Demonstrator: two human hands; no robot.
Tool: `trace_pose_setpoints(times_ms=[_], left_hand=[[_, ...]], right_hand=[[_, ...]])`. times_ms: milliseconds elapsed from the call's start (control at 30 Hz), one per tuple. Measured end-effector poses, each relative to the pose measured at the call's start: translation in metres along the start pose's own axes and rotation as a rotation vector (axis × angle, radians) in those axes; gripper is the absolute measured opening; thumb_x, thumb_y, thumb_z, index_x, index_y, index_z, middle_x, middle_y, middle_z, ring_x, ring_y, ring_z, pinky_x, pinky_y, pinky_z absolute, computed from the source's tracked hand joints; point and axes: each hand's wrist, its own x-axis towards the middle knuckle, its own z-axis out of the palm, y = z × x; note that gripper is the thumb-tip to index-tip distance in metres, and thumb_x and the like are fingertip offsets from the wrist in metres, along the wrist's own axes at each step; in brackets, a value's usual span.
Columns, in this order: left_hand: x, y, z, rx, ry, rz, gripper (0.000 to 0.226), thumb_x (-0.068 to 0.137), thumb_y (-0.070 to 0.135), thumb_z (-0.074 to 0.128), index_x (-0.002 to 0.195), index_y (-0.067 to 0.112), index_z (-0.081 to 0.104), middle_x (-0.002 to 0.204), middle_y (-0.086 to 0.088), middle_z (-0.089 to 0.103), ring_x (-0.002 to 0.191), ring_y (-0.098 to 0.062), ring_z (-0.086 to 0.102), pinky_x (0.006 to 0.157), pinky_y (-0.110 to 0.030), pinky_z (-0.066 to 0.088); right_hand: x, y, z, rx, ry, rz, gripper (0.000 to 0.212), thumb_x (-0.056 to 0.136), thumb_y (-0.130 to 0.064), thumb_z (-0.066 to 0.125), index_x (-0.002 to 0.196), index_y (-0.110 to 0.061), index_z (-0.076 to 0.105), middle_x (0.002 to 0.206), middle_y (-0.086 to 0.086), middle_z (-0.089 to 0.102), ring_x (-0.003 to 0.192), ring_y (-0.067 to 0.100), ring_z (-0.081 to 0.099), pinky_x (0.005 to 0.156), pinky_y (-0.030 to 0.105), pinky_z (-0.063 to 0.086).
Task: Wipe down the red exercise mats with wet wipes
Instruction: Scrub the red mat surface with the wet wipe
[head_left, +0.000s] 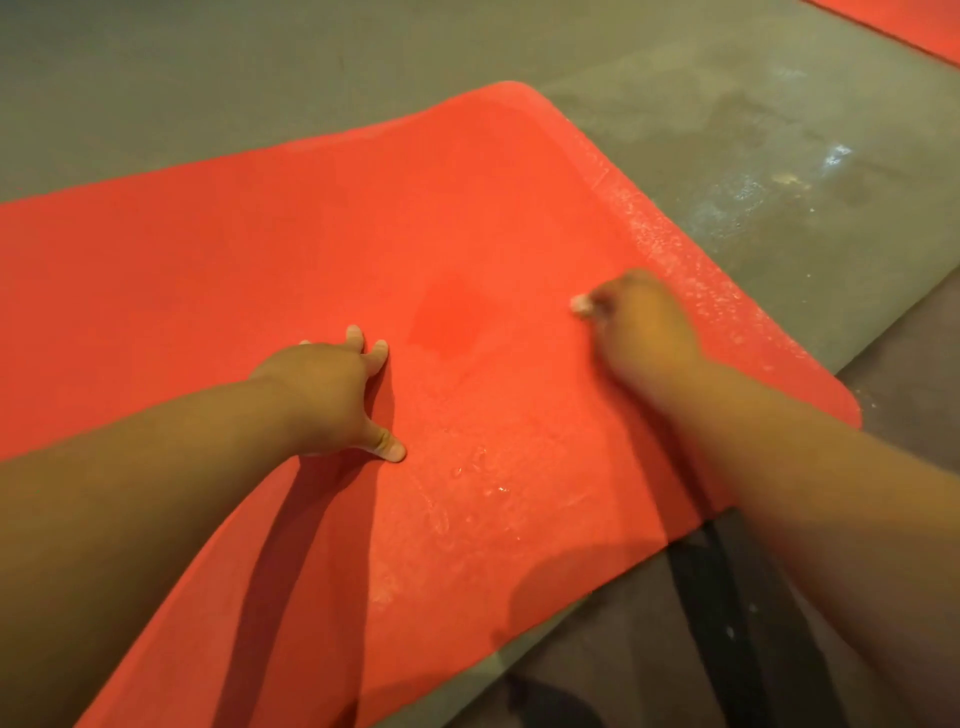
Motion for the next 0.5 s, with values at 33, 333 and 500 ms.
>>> trace_pose_setpoints(times_ms=[33,333,500], left_hand=[[0.0,-0.001,-0.002,0.019,0.0,0.012,0.124,0.062,0.078,0.064,0.153,0.026,-0.003,0.16,-0.001,-0.006,0.142,-0.029,0.026,0.105,-0.038,0.036],[0.001,-0.003,-0.008,0.055,-0.007,0.045,0.12,0.064,0.076,0.065,0.153,0.029,-0.001,0.16,0.002,-0.004,0.14,-0.02,0.031,0.101,-0.031,0.038],[0.004,0.001,-0.013,0.03,-0.054,0.038,0.125,0.064,0.074,0.067,0.153,0.023,-0.005,0.16,-0.006,-0.008,0.141,-0.024,0.029,0.106,-0.034,0.037]], right_hand=[[0.011,0.022,-0.008,-0.019,0.052,0.19,0.02,0.09,-0.011,0.054,0.101,-0.005,0.07,0.101,0.021,0.064,0.096,0.036,0.059,0.081,0.034,0.042],[-0.05,-0.129,0.045,0.301,-0.148,-0.288,0.022,0.088,-0.011,0.057,0.104,-0.016,0.071,0.094,0.007,0.059,0.092,0.025,0.056,0.082,0.03,0.044],[-0.009,-0.009,0.007,0.122,-0.005,0.083,0.02,0.09,-0.014,0.056,0.105,-0.014,0.07,0.101,0.015,0.064,0.099,0.031,0.058,0.084,0.034,0.044]])
